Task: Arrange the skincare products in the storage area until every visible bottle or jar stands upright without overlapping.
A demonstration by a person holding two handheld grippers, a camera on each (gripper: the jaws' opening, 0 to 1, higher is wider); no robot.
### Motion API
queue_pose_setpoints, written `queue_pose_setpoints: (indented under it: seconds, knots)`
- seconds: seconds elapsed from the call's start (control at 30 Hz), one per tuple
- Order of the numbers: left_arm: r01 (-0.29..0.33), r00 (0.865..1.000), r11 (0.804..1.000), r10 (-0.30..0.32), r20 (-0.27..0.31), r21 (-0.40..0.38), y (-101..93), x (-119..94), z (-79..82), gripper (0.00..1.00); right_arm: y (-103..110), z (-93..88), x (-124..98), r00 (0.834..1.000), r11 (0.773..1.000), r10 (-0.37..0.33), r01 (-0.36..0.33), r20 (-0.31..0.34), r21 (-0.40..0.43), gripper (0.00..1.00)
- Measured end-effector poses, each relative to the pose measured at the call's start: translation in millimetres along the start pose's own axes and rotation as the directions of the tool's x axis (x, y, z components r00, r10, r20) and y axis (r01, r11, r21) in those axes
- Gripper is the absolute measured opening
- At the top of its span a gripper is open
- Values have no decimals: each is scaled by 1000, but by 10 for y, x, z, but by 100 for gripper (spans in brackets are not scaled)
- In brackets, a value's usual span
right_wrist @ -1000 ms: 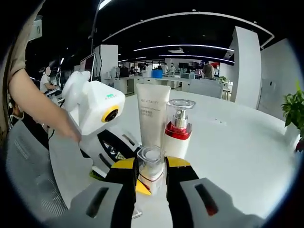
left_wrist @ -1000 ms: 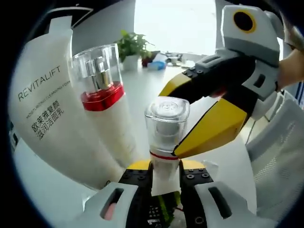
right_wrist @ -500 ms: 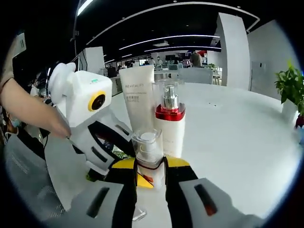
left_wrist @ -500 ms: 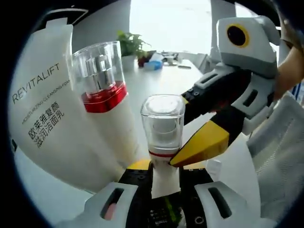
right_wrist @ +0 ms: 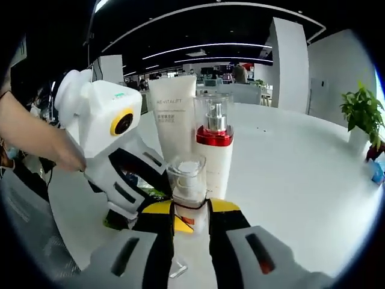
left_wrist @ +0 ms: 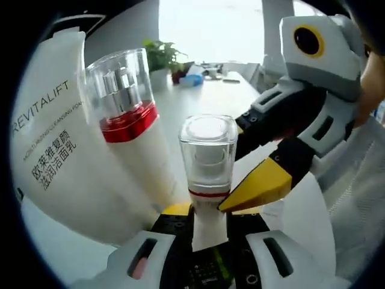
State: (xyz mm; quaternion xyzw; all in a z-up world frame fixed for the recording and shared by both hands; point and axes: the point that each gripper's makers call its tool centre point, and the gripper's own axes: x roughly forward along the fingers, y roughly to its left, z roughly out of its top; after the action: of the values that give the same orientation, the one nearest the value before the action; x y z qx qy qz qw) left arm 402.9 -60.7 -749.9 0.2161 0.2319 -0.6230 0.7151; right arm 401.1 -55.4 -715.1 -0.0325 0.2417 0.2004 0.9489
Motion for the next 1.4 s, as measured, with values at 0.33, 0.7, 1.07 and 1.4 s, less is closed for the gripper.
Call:
queue_pose_setpoints:
  seconds: [0.33, 0.7, 1.07, 1.4]
  knots:
    - [3, 1000, 1000, -2, -11, 15, 25, 26, -32, 17, -35, -42, 50, 998, 997, -49, 51, -24, 60, 19]
    - [9, 999, 1000, -9, -34, 19, -6, 7, -89, 23, -56, -102, 91, 988, 983, -146, 151, -44, 109, 19]
    - [-43, 998, 999, 42, -39, -18, 16, -186, -126, 27, -93, -138, 142, 969, 956, -239, 245, -57, 163, 19]
    - [-81, 996, 995, 79, -47, -56, 35, -352, -176, 29, -84, -199, 164, 955, 933, -287, 298, -79, 200, 18]
